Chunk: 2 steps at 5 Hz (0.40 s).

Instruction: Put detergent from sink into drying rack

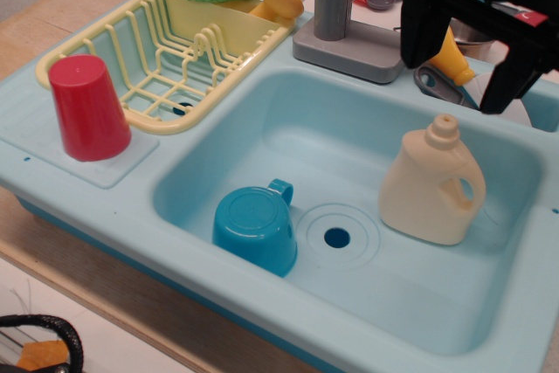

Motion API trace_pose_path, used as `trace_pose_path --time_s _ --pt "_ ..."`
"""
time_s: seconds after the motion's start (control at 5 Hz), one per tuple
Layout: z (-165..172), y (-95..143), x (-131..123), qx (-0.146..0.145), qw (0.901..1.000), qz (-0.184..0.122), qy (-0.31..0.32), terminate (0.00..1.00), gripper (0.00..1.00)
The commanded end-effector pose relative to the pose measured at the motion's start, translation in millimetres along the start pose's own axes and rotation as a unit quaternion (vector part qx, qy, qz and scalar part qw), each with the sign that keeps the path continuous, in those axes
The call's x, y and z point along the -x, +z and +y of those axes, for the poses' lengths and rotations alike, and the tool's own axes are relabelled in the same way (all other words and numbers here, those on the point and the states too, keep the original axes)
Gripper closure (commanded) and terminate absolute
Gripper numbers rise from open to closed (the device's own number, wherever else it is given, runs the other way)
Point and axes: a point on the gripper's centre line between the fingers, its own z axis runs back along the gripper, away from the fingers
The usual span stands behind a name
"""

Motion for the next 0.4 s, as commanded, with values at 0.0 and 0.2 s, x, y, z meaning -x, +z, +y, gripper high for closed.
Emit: trace_pose_path --time_s 0.0,0.2 --pt "10 11 -5 0.067 0.9879 -0.023 -0.138 0.00 0.00" --pt "4 -3 11 0.103 0.9743 -0.042 -0.196 0.00 0.00"
